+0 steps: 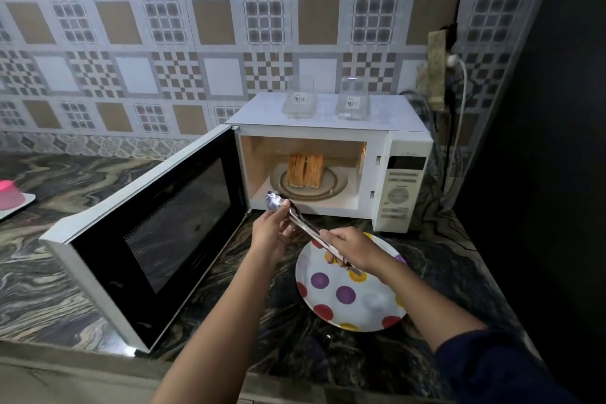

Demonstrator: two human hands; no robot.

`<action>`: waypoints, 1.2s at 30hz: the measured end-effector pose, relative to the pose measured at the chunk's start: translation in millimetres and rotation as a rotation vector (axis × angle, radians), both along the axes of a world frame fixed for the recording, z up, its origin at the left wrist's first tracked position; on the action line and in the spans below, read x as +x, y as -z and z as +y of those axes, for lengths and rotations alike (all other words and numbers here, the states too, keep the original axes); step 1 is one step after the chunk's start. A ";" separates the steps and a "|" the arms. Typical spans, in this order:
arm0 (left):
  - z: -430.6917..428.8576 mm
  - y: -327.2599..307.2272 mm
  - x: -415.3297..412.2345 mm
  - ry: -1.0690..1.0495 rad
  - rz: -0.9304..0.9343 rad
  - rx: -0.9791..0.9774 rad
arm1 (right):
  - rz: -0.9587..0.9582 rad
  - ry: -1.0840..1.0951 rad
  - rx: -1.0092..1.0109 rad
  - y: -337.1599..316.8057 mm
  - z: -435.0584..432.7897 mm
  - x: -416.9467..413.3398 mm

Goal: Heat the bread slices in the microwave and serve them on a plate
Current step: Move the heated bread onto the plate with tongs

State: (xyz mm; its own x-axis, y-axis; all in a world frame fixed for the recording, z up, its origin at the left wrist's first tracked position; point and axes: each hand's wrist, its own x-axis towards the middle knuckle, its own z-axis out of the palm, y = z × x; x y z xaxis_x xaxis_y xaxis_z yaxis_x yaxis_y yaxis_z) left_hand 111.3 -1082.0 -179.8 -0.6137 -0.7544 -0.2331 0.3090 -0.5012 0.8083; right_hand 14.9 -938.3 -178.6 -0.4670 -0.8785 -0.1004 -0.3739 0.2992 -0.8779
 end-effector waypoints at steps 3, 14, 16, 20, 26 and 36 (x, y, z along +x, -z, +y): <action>-13.2 -4.0 0.4 -0.060 -0.029 0.022 | 0.008 -0.018 0.032 -1.9 9.5 -7.2; -9.9 -4.7 -13.1 0.108 -0.004 -0.093 | -0.032 -0.050 -0.016 -6.7 -5.2 0.0; -16.5 -0.5 -15.3 0.146 -0.020 -0.102 | -0.070 -0.027 -0.020 -0.8 -11.4 2.4; -37.7 8.2 -18.4 0.224 -0.154 -0.237 | -0.078 0.027 0.023 8.8 -25.0 -4.6; -68.1 51.1 -16.7 0.206 -0.517 -0.640 | 0.203 0.057 0.146 24.2 -58.6 -8.0; -92.2 124.9 6.0 0.389 -0.904 -1.264 | 0.353 0.405 0.284 16.9 -135.3 -26.0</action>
State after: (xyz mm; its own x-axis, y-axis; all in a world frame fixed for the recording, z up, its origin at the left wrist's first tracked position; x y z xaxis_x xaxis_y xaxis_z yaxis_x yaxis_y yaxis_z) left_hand 117.3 -1174.2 -304.7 -0.8187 -0.5741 0.0136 -0.4596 0.6693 0.5837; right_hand -11.1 -1073.5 -195.6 -0.8061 -0.5860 -0.0827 -0.4360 0.6825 -0.5866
